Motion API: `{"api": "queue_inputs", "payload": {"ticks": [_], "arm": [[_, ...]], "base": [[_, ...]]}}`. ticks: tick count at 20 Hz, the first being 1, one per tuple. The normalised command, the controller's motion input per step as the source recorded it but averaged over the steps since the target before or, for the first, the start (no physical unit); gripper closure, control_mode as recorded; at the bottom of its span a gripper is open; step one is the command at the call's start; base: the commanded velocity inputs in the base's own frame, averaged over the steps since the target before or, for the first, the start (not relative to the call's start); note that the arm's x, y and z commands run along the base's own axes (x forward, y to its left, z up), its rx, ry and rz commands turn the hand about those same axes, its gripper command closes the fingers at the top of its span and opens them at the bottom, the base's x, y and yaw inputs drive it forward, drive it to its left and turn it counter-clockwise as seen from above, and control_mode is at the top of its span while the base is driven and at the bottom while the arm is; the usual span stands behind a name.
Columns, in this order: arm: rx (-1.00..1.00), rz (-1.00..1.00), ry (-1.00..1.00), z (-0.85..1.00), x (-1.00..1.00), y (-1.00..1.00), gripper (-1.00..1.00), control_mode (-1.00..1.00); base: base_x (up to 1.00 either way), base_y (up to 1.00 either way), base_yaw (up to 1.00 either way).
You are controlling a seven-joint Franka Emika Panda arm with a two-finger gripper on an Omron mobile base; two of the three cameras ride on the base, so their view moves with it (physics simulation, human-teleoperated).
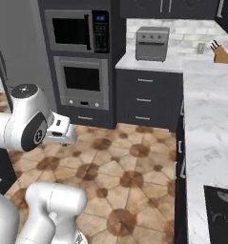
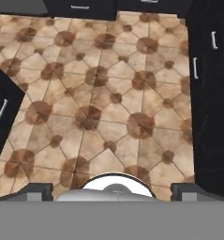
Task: Retrieve the chicken drumstick from the fridge and place it on the saucepan with marinade on the stove.
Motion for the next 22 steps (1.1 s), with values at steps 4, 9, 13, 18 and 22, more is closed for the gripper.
{"api": "queue_inputs", "payload": {"ticks": [4,9,13,18,22], "arm": [[0.00,0.00,0.00,0.00,0.00,0.00,-1.00,1.00],[0.00,0.00,0.00,0.00,0.00,0.00,-1.00,1.00],[0.00,0.00,0.00,0.00,0.00,0.00,-1.00,1.00],[0.00,0.00,0.00,0.00,0.00,0.00,-1.00,1.00],[0.00,0.00,0.00,0.00,0.00,0.00,-1.00,1.00]], "base": [[0.57,0.35,0.46],[0.98,0.22,0.32],[1.00,0.10,0.17],[1.00,0.18,0.07],[1.00,0.08,0.00]]}}
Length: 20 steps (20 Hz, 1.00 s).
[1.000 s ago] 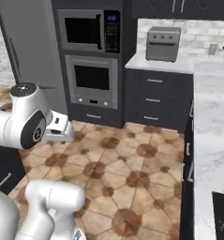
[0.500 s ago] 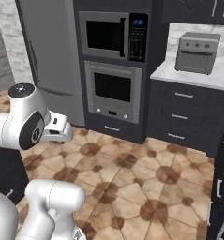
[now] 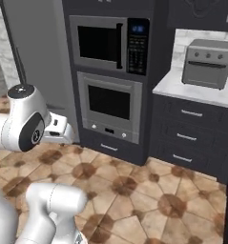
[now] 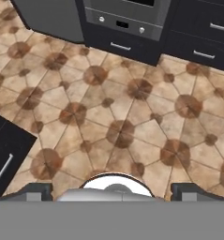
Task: Retrieve the chicken drumstick from the fridge and place it on the saucepan with marinade on the stove.
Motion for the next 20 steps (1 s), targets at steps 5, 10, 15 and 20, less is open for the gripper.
{"api": "queue_inputs", "payload": {"ticks": [5,10,15,20], "arm": [[0.00,0.00,0.00,0.00,0.00,0.00,-1.00,1.00],[0.00,0.00,0.00,0.00,0.00,0.00,-1.00,1.00],[0.00,0.00,0.00,0.00,0.00,0.00,-1.00,1.00],[0.00,0.00,0.00,0.00,0.00,0.00,-1.00,1.00]], "base": [[0.99,0.00,-0.01],[0.88,0.02,-0.03],[0.45,0.31,-0.03],[0.24,0.68,0.06]]}}
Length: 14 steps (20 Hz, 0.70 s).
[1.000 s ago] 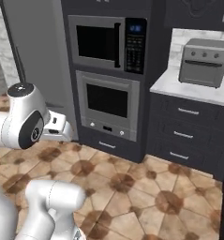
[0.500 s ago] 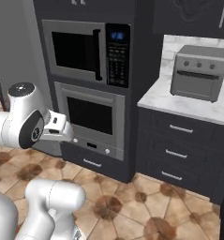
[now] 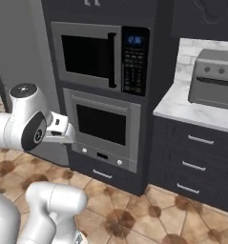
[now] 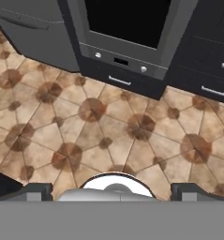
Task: Retrieve the chicken drumstick from the fridge and place it on the saucepan with marinade on the stove.
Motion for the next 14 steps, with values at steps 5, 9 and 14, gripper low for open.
{"api": "queue_inputs", "payload": {"ticks": [5,9,14], "arm": [[0.00,0.00,0.00,0.00,0.00,0.00,-1.00,1.00],[0.00,0.00,0.00,0.00,0.00,0.00,-1.00,1.00],[0.00,0.00,0.00,0.00,0.00,0.00,-1.00,1.00]], "base": [[0.58,0.85,0.05],[0.80,0.87,0.05],[0.55,0.84,0.24]]}}
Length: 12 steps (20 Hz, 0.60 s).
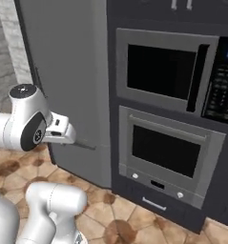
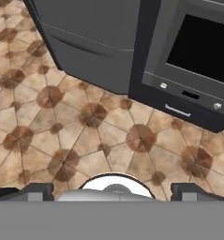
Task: Retrieve the chicken drumstick from the fridge and place it on the saucepan with marinade on the stove.
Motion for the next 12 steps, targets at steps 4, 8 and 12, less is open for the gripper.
{"api": "queue_inputs", "payload": {"ticks": [4,8,12], "arm": [[0.00,0.00,0.00,0.00,0.00,0.00,-1.00,1.00],[0.00,0.00,0.00,0.00,0.00,0.00,-1.00,1.00],[0.00,0.00,0.00,0.00,0.00,0.00,-1.00,1.00]], "base": [[0.48,0.85,0.39],[0.51,0.76,0.34],[0.77,0.71,0.26]]}}
